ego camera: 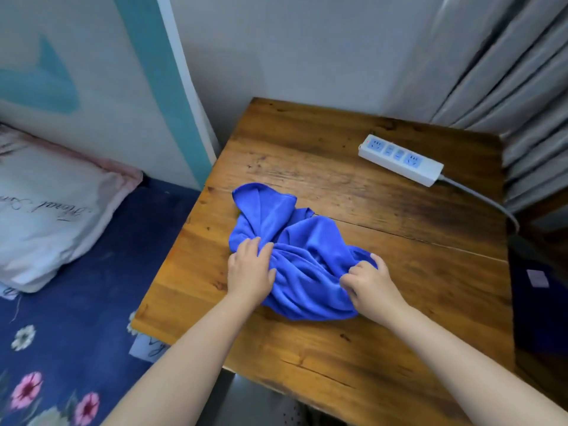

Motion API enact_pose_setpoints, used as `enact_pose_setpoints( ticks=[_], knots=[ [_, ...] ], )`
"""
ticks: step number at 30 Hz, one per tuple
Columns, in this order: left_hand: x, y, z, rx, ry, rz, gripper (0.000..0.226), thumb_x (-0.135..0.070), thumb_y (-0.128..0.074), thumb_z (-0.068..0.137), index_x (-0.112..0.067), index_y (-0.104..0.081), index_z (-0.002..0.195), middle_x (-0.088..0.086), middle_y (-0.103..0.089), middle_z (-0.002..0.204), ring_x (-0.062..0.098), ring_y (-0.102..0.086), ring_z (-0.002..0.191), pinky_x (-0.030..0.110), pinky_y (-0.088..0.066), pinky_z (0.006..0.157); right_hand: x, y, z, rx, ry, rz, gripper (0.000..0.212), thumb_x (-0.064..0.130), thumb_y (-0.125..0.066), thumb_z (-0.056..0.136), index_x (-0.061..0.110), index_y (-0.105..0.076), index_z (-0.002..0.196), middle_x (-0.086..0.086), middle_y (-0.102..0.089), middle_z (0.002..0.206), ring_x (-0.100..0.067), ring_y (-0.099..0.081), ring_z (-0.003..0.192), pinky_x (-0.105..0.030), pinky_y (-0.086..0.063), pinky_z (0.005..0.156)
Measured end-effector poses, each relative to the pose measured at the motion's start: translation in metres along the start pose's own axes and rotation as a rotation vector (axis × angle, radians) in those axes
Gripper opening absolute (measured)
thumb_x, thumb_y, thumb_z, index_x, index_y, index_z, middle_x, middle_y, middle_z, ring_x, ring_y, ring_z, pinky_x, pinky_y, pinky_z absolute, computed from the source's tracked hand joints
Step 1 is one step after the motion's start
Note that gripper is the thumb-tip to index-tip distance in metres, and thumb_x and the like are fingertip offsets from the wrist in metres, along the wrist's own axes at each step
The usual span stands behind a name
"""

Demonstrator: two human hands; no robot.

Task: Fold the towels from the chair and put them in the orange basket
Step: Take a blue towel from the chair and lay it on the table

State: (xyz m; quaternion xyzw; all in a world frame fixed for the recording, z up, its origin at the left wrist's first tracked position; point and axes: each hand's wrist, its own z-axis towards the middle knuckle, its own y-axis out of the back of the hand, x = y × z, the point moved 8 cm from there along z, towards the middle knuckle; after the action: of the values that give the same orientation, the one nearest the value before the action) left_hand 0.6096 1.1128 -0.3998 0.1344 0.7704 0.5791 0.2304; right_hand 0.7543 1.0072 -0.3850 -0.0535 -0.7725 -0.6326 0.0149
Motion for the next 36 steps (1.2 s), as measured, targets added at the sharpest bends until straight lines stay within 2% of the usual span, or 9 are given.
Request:
enact_pose_setpoints(
  ticks=[4,9,13,17,20,24,27,30,36],
  knots=[
    [0.030,-0.009,-0.007,-0.046,0.403,-0.323,0.068,-0.023,-0.062,0.084,-0.013,-0.030,0.143,0.018,-0.021,0.150,0.031,-0.019,0.140,0.037,-0.021,0.113,-0.008,-0.003,-0.005,0.067,0.040,0.020,0.023,0.029,-0.043,0.064,0.024,-0.064,0.056,0.008,-0.057,0.052,-0.014,-0.061,0.052,-0.047,-0.057,0.070],
    [0.052,-0.010,-0.018,-0.093,0.577,-0.698,0.054,-0.005,-0.058,0.085,-0.003,-0.039,0.136,0.016,-0.058,0.116,0.029,-0.054,0.108,0.028,-0.038,0.096,0.012,-0.018,0.007,0.142,0.024,0.143,0.039,0.042,-0.087,0.034,0.024,-0.068,0.063,0.008,-0.062,0.061,-0.013,-0.066,0.060,-0.047,-0.056,0.068],
    [0.065,0.012,-0.020,-0.130,0.531,-0.658,0.034,0.000,-0.054,0.085,-0.001,-0.056,0.119,0.008,-0.055,0.086,0.022,-0.051,0.083,0.026,-0.038,0.080,0.020,0.002,0.012,-0.027,0.067,0.280,0.009,0.019,-0.069,0.052,0.019,-0.060,0.052,0.006,-0.055,0.051,-0.016,-0.059,0.049,-0.038,-0.056,0.065],
    [0.067,-0.004,-0.031,0.181,0.421,-0.394,0.017,-0.006,-0.052,0.082,-0.017,-0.058,0.071,0.016,-0.067,0.091,0.032,-0.060,0.095,0.029,-0.038,0.071,0.030,-0.011,-0.009,0.303,0.220,0.318,0.012,0.010,-0.051,0.080,0.007,-0.062,0.079,-0.010,-0.059,0.081,-0.028,-0.061,0.077,-0.033,-0.040,0.064],
    [0.064,-0.027,-0.040,0.486,0.306,-0.252,0.029,-0.009,-0.049,0.082,-0.021,-0.043,0.057,0.013,-0.065,0.092,0.031,-0.059,0.100,0.028,-0.039,0.070,0.030,-0.031,-0.023,0.519,0.204,0.274,0.020,0.017,-0.044,0.091,0.007,-0.059,0.098,0.005,-0.041,0.079,-0.025,-0.053,0.094,-0.026,-0.031,0.069],
    [0.068,-0.010,-0.013,0.446,0.274,-0.247,0.017,-0.020,-0.052,0.084,-0.020,-0.050,0.067,0.010,-0.066,0.093,0.028,-0.060,0.097,0.031,-0.044,0.075,0.025,-0.024,-0.008,0.466,0.076,0.392,0.028,0.034,-0.051,0.090,0.016,-0.061,0.108,0.019,-0.045,0.078,-0.011,-0.046,0.086,-0.022,-0.036,0.073],
    [0.078,0.007,0.009,0.305,0.356,-0.358,0.012,-0.026,-0.052,0.086,-0.015,-0.055,0.087,0.004,-0.062,0.091,0.028,-0.061,0.097,0.030,-0.045,0.075,0.033,-0.019,0.006,0.432,0.011,0.424,0.044,0.044,-0.058,0.084,0.019,-0.055,0.120,0.008,-0.051,0.096,-0.009,-0.045,0.093,-0.023,-0.039,0.082],
    [0.079,-0.009,0.010,0.497,0.314,-0.277,0.032,-0.037,-0.051,0.090,-0.012,-0.056,0.108,0.007,-0.062,0.115,0.026,-0.057,0.110,0.029,-0.043,0.083,0.054,-0.032,0.011,0.537,-0.002,0.343,0.051,0.048,-0.060,0.081,0.018,-0.053,0.122,0.002,-0.056,0.103,-0.016,-0.050,0.099,-0.026,-0.037,0.081],
    [0.080,-0.027,-0.001,0.512,0.215,-0.352,0.031,-0.028,-0.056,0.090,-0.007,-0.059,0.112,0.011,-0.064,0.116,0.028,-0.057,0.109,0.029,-0.042,0.079,0.075,-0.049,0.004,0.572,-0.047,0.229,0.027,0.032,-0.056,0.084,0.015,-0.061,0.105,0.000,-0.054,0.093,-0.023,-0.054,0.104,-0.026,-0.027,0.072]
  ],
)
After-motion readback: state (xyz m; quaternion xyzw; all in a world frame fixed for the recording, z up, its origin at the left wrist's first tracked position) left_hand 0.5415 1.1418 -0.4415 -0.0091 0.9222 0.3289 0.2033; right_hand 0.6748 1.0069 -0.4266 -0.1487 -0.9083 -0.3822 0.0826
